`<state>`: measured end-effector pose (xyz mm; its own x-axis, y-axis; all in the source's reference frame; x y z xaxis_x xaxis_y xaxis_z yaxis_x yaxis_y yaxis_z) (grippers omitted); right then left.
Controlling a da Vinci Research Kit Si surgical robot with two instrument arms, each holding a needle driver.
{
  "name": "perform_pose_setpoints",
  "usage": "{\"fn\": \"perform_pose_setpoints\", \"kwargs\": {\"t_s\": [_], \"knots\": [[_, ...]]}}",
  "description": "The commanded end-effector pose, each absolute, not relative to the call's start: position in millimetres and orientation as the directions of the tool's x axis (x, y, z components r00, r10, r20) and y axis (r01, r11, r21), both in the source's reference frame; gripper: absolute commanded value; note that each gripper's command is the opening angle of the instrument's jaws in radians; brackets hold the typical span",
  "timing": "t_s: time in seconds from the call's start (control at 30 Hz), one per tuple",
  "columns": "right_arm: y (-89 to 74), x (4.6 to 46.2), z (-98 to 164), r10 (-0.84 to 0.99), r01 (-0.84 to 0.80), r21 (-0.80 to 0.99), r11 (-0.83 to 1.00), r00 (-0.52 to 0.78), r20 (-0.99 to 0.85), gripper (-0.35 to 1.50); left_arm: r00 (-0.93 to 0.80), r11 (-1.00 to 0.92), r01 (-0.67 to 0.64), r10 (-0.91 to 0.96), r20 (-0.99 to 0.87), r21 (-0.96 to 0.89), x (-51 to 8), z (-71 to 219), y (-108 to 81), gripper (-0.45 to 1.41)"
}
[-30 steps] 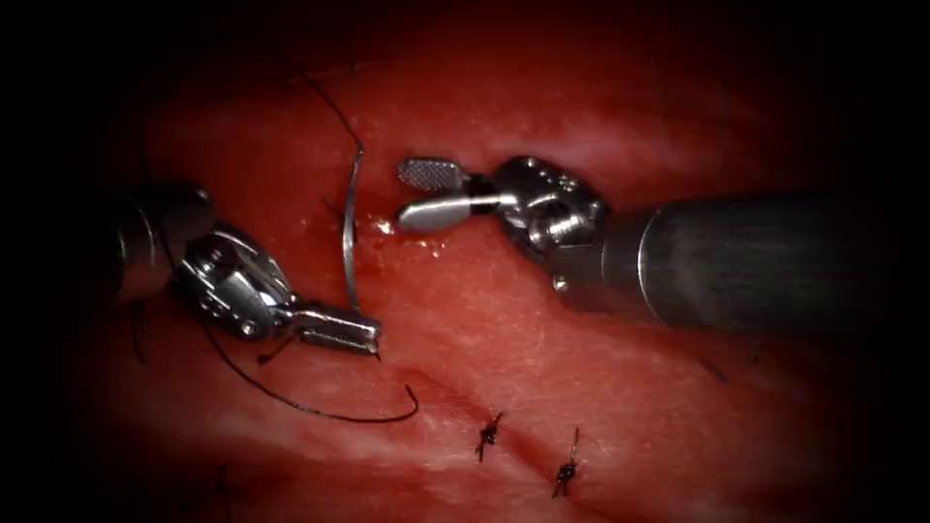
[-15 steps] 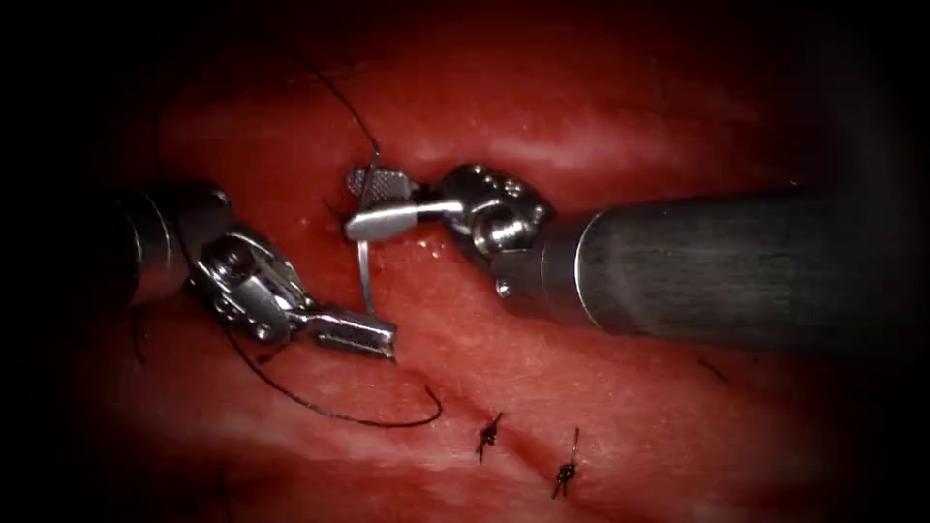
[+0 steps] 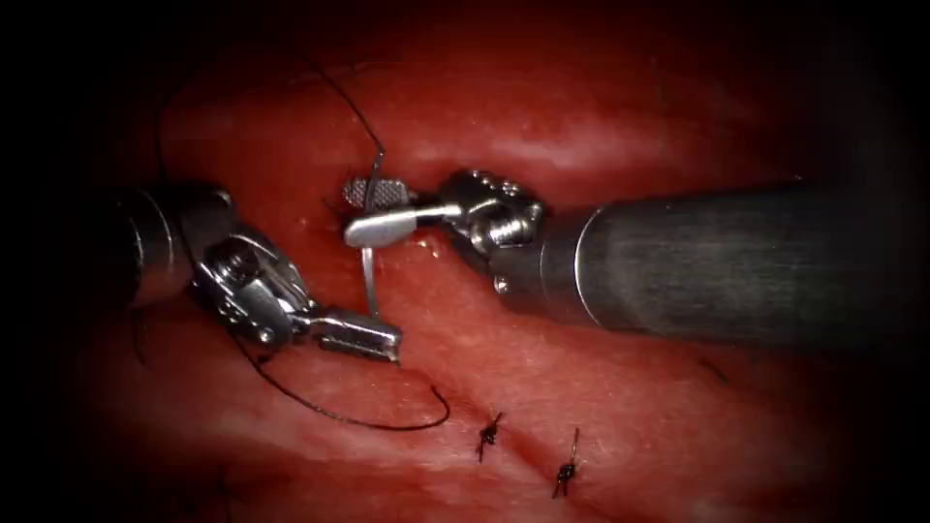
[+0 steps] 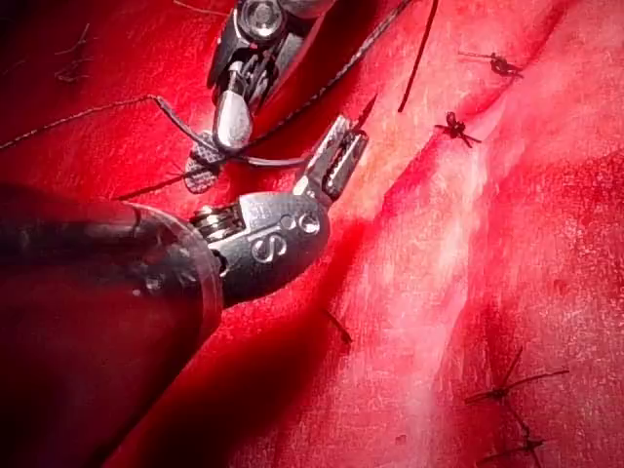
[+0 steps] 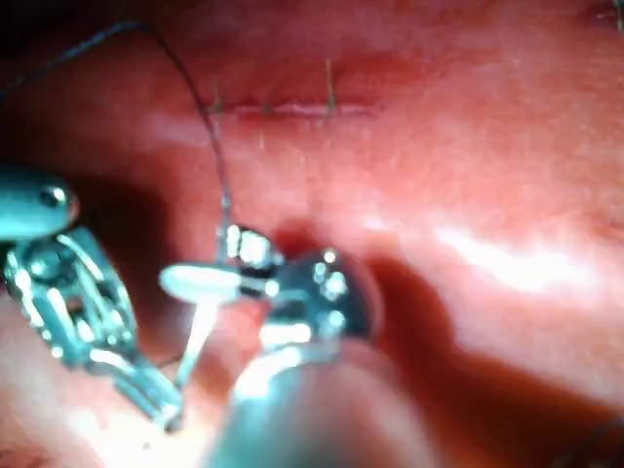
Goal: Wound Closure
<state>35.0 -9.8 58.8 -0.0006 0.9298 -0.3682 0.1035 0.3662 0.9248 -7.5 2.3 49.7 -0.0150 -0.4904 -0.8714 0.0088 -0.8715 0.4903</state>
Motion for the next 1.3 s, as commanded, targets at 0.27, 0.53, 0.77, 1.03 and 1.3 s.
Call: {"fn": "perform_pose_setpoints", "kwargs": {"t_s": [0.27,0.53,0.77,1.03,1.3], "knots": [[-10.8,35.9,59.1,0.932,0.113,0.926,0.359,0.001,-0.361,0.46,-0.011,-0.873,0.009,-0.488,-0.873,0.488,-8.0,50.3,2.6,-0.45],[-10.7,36.0,59.1,0.933,0.066,0.932,0.358,0.009,-0.359,-0.35,-0.011,-0.872,0.006,-0.489,-0.872,0.489,-8.2,50.1,2.5,-0.45],[-10.1,35.8,59.0,0.927,0.020,0.927,0.374,0.006,-0.375,-0.35,-0.030,-0.888,0.002,-0.460,-0.888,0.460,-8.4,49.8,1.9,0.76],[-7.2,33.6,57.8,0.789,-0.007,0.789,0.615,-0.009,-0.615,-0.35,-0.230,-0.978,-0.126,-0.133,-0.964,0.165,-7.5,48.4,2.0,1.21],[-5.2,32.4,57.7,0.508,-0.042,0.508,0.860,-0.010,-0.861,-0.35,-0.339,-0.962,-0.269,0.059,-0.939,0.036,-7.6,49.0,2.6,0.19]]}}
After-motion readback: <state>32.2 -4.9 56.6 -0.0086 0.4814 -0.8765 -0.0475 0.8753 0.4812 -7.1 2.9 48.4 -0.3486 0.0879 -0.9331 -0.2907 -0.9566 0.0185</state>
